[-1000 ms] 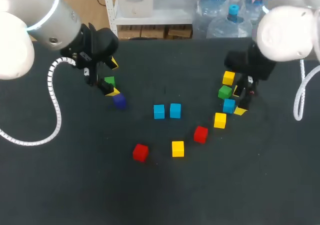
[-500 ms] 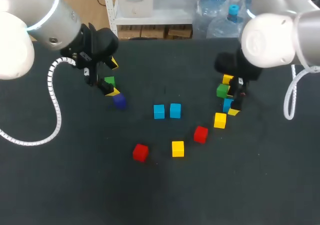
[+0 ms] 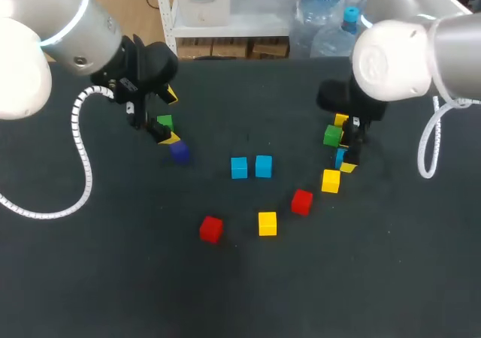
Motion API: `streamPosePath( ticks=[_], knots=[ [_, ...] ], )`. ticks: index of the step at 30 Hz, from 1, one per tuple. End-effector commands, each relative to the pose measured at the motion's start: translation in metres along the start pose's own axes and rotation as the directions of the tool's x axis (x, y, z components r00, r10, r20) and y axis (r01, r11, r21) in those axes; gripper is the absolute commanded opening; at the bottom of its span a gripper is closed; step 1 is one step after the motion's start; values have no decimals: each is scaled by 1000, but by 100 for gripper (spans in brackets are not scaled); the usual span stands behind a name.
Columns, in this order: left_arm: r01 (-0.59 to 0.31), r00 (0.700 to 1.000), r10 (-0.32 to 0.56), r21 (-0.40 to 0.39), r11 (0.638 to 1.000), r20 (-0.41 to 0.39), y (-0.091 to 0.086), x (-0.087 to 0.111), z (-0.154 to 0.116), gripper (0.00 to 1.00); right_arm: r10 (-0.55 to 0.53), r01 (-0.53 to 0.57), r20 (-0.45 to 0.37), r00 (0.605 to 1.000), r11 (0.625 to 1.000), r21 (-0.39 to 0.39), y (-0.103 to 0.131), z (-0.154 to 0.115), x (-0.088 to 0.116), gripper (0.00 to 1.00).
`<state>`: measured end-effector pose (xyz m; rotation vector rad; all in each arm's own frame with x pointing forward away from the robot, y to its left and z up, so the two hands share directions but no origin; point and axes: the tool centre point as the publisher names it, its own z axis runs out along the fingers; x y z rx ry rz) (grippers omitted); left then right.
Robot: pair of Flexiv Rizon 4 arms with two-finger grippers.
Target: Place the blue cubes, place green cubes on the blue cubes, place the yellow cubes on the green cubes, then place the red cubes on the yellow cubes, and place purple cube on the red cubes.
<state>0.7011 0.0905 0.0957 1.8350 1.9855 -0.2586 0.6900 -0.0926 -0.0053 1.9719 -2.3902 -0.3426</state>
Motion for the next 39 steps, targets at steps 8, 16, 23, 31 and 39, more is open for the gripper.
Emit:
streamPosePath(
  ticks=[8, 16, 23, 31, 39],
  knots=[
    [-2, 1000, 2, 1, 1000, 3, 1, 1, 0, 100, 23, -23, 4, 1000, 1000, 21, 9, 1, 6, 0],
    [-2, 1000, 2, 1, 1000, 3, 1, 1, 0, 100, 21, -21, -18, 1000, 999, 28, 11, -1, 7, 0],
    [-2, 1000, 2, 1, 1000, 3, 1, 1, 0, 100, 55, -54, -30, 998, 998, 38, 18, -6, 23, 0],
    [-2, 1000, 2, 1, 1000, 3, 1, 1, 0, 100, 64, -63, -45, 997, 998, 14, 27, -1, 34, 0],
    [-2, 1000, 2, 1, 1000, 3, 1, 1, 0, 100, 77, -77, -51, 996, 997, 3, 28, 0, 38, 100]
  ],
)
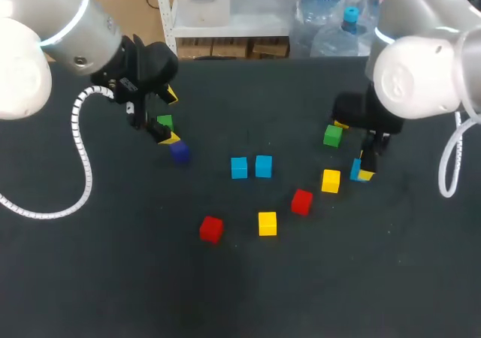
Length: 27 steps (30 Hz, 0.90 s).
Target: Place the blue cubes, place green cubes on the blue cubes, place the yellow cubes on the green cubes, then place the red cubes on the yellow cubes, and place purple cube on the red cubes.
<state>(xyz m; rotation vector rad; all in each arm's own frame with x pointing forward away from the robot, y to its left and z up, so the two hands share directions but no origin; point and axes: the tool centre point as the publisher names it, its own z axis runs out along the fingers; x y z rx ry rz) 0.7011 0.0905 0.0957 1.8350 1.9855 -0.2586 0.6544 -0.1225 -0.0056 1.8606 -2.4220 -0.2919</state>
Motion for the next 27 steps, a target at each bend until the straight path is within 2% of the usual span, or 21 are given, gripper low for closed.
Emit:
streamPosePath(
  ticks=[1, 6, 12, 26, 27],
  knots=[
    [-2, 1000, 2, 1, 1000, 3, 1, 1, 0, 100, 2, -2, 3, 1000, 1000, 8, -2, -3, 1, 100],
    [-2, 1000, 2, 1, 1000, 3, 1, 1, 0, 100, -17, 18, -21, 1000, 999, 31, -5, -8, -5, 100],
    [-2, 1000, 2, 1, 1000, 3, 1, 1, 0, 100, -37, 38, -32, 999, 999, 19, -3, -6, -10, 100],
    [-2, 1000, 2, 1, 1000, 3, 1, 1, 0, 100, -34, 34, -36, 999, 999, 10, -3, 1, -10, 100],
    [-2, 1000, 2, 1, 1000, 3, 1, 1, 0, 100, -34, 35, -36, 999, 999, 11, -3, 1, -10, 86]
  ],
)
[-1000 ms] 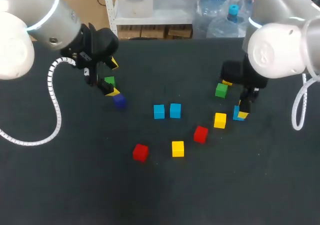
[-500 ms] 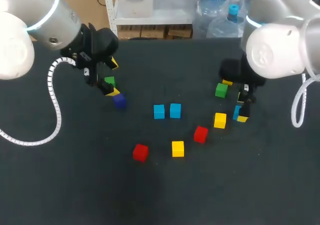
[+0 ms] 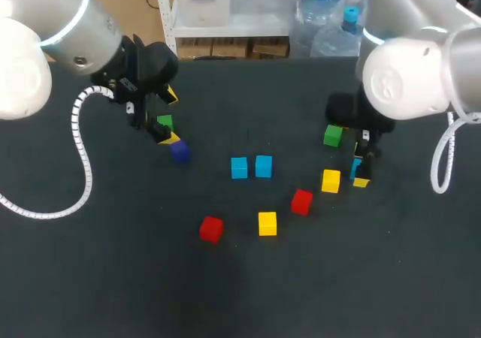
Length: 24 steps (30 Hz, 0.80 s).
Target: Place the blue cubes, place green cubes on the blue cubes, place the yellow cubes on the green cubes, then place the red cubes on the yellow cubes, and place purple cube on the red cubes.
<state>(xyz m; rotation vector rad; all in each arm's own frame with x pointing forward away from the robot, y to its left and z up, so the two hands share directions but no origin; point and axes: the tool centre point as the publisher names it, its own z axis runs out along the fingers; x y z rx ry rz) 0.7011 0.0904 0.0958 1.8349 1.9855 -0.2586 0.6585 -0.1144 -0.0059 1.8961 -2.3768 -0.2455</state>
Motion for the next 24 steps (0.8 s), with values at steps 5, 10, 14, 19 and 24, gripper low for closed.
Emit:
streamPosePath(
  ticks=[5, 10, 14, 19, 24],
  knots=[
    [-2, 1000, 2, 1, 1000, 3, 1, 1, 0, 100, 4, -4, -1, 1000, 1000, 1, -2, 3, 1, 22],
    [-2, 1000, 2, 1, 1000, 3, 1, 1, 0, 100, 9, -9, -5, 1000, 1000, -2, -2, 5, 1, 6],
    [-2, 1000, 2, 1, 1000, 3, 1, 1, 0, 100, 8, -8, -6, 1000, 1000, -1, -2, 6, 1, 0],
    [-2, 1000, 2, 1, 1000, 3, 1, 1, 0, 100, -1, 1, 3, 1000, 1000, 25, 0, -5, -1, 0],
    [-2, 1000, 2, 1, 1000, 3, 1, 1, 0, 100, -22, 21, 11, 1000, 997, 69, 4, -24, -10, 0]
  ],
)
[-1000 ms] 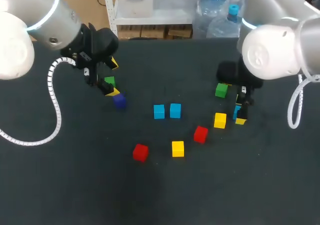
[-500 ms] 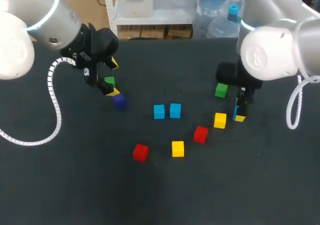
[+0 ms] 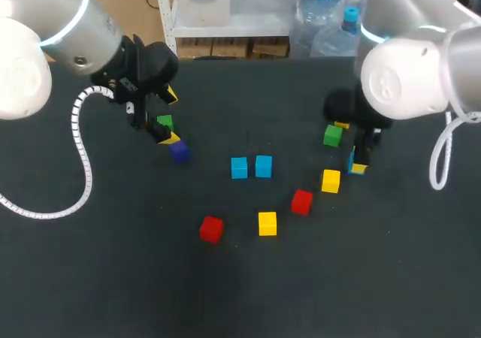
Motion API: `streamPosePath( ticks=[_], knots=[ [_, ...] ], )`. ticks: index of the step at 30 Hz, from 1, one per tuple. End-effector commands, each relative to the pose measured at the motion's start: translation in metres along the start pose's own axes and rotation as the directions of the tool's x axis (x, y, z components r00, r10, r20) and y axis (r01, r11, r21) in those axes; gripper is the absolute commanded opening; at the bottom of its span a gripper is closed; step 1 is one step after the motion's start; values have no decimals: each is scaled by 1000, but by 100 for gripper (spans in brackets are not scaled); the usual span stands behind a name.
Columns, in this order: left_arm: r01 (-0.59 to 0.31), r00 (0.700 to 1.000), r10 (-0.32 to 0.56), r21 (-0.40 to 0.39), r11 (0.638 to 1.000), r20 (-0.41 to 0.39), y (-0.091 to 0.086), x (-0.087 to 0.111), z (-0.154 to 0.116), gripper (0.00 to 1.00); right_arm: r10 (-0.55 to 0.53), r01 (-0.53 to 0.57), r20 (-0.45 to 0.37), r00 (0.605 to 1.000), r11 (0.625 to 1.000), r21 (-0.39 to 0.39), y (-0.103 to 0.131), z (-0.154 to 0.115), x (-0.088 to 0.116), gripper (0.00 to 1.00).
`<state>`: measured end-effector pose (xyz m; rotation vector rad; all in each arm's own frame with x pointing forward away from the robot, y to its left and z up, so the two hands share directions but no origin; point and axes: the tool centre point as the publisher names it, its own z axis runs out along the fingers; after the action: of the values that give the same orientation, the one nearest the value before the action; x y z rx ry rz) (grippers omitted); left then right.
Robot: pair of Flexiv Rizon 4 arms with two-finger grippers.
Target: Place the blue cubes, place green cubes on the blue cubes, place the yellow cubes on the green cubes, then place the red cubes on the yellow cubes, and place purple cube on the red cubes.
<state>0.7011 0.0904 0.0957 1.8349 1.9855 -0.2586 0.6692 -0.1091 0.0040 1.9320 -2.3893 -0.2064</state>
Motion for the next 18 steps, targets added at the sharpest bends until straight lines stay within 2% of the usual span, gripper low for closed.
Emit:
streamPosePath(
  ticks=[1, 10, 18],
  knots=[
    [-2, 1000, 2, 1, 1000, 3, 1, 1, 0, 100, -16, 16, 5, 1000, 999, 37, 11, -17, -5, 0],
    [-2, 1000, 2, 1, 1000, 3, 1, 1, 0, 100, -119, 120, -10, 993, 988, 99, 16, -50, -50, 0],
    [-2, 1000, 2, 1, 1000, 3, 1, 1, 0, 100, -206, 205, -3, 979, 974, 97, 22, -55, -84, 0]
  ],
)
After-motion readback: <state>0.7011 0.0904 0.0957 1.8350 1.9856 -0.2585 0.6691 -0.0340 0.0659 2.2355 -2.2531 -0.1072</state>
